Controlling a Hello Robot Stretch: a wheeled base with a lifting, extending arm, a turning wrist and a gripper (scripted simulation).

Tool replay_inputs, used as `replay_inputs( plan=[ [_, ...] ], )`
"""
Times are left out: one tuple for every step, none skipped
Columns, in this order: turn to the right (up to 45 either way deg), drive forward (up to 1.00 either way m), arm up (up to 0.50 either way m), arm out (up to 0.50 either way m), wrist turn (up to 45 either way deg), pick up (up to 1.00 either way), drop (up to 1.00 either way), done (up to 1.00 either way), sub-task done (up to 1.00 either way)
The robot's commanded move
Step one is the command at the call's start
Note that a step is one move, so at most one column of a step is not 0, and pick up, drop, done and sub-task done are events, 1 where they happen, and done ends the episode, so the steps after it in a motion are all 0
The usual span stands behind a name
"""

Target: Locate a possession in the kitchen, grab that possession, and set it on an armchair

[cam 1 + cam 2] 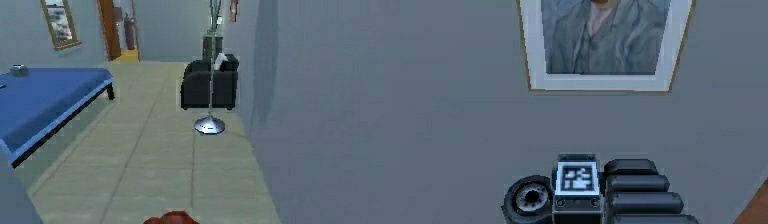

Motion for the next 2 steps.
replay_inputs(
  plan=[
    [12.0,0.00,0.00,0.00,0.0,0.00,0.00,0.00,0.00],
    [0.0,0.20,0.00,0.00,0.0,0.00,0.00,0.00,0.00]
  ],
)
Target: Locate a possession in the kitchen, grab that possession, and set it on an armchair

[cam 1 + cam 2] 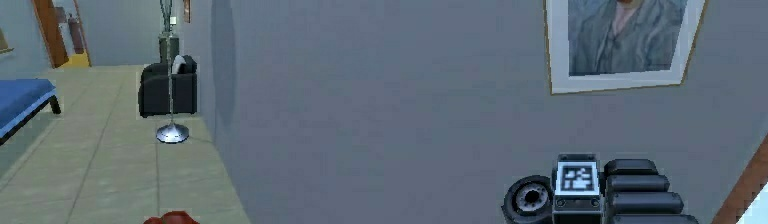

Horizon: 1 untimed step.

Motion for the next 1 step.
replay_inputs(
  plan=[
    [9.0,0.00,0.00,0.00,0.0,0.00,0.00,0.00,0.00]
  ],
)
